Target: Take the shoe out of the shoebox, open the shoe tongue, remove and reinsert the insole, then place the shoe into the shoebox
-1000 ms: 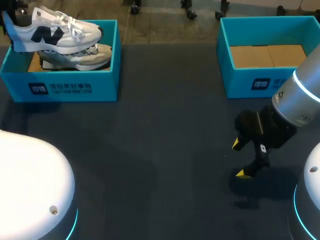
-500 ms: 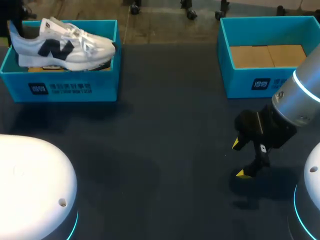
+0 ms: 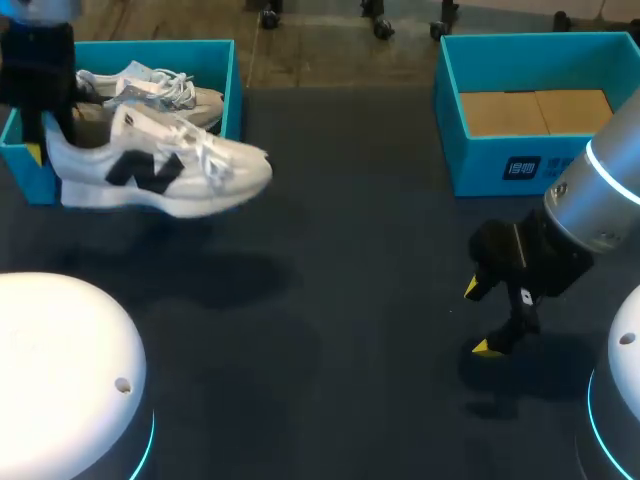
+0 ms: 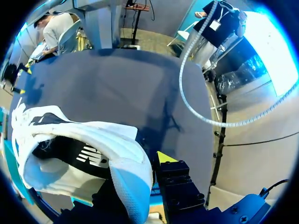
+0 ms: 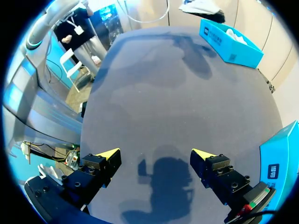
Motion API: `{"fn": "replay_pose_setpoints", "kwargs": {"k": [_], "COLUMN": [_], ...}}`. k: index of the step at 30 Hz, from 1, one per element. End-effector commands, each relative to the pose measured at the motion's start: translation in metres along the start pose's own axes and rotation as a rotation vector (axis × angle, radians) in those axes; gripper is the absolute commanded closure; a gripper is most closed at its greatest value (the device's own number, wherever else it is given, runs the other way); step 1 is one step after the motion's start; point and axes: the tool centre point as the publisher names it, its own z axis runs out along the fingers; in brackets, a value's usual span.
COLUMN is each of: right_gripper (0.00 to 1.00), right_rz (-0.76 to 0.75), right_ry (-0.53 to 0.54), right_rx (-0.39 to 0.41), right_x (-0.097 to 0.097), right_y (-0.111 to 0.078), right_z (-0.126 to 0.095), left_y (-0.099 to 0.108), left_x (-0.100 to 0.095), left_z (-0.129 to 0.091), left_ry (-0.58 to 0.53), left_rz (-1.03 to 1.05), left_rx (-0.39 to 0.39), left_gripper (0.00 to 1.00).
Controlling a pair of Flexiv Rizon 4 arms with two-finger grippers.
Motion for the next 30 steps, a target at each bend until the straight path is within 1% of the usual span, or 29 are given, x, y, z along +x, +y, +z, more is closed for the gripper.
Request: {"fn": "replay_pose_setpoints", "kwargs": {"k": [1, 15, 17, 19, 21, 22, 26, 30], "right_gripper": [0.0, 0.0, 0.0, 0.0, 0.0, 0.0, 0.0, 0.0], "right_rz": [-0.001, -0.001, -0.001, -0.001, -0.001, -0.001, -0.001, -0.001], "right_ry": [-0.001, -0.001, -0.001, -0.001, -0.001, -0.001, -0.001, -0.001], "right_rx": [0.002, 0.002, 0.002, 0.002, 0.002, 0.002, 0.002, 0.002], "right_x": [0.001, 0.001, 0.001, 0.001, 0.001, 0.001, 0.001, 0.001], "right_y": [0.0, 0.0, 0.0, 0.0, 0.0, 0.0, 0.0, 0.0], "right_z": [0.001, 0.001, 0.001, 0.001, 0.001, 0.001, 0.001, 0.001], "left_y": [-0.045, -0.045, -0.052, -0.062, -0.067, -0.07, -0.078, -0.088], "left_x": [-0.014, -0.014, -0.027, -0.045, -0.056, -0.064, -0.082, -0.094], "left_z": [0.004, 0.004, 0.012, 0.018, 0.023, 0.026, 0.034, 0.044], "left_ry": [0.019, 0.019, 0.03, 0.03, 0.035, 0.033, 0.041, 0.037], "left_rz": [0.016, 0.016, 0.029, 0.056, 0.059, 0.083, 0.101, 0.121], "left_rx": [-0.253, -0.253, -0.246, -0.231, -0.235, -0.222, -0.221, -0.214], "left_gripper": [1.0, 1.0, 1.0, 1.0, 1.0, 1.0, 1.0, 1.0]}}
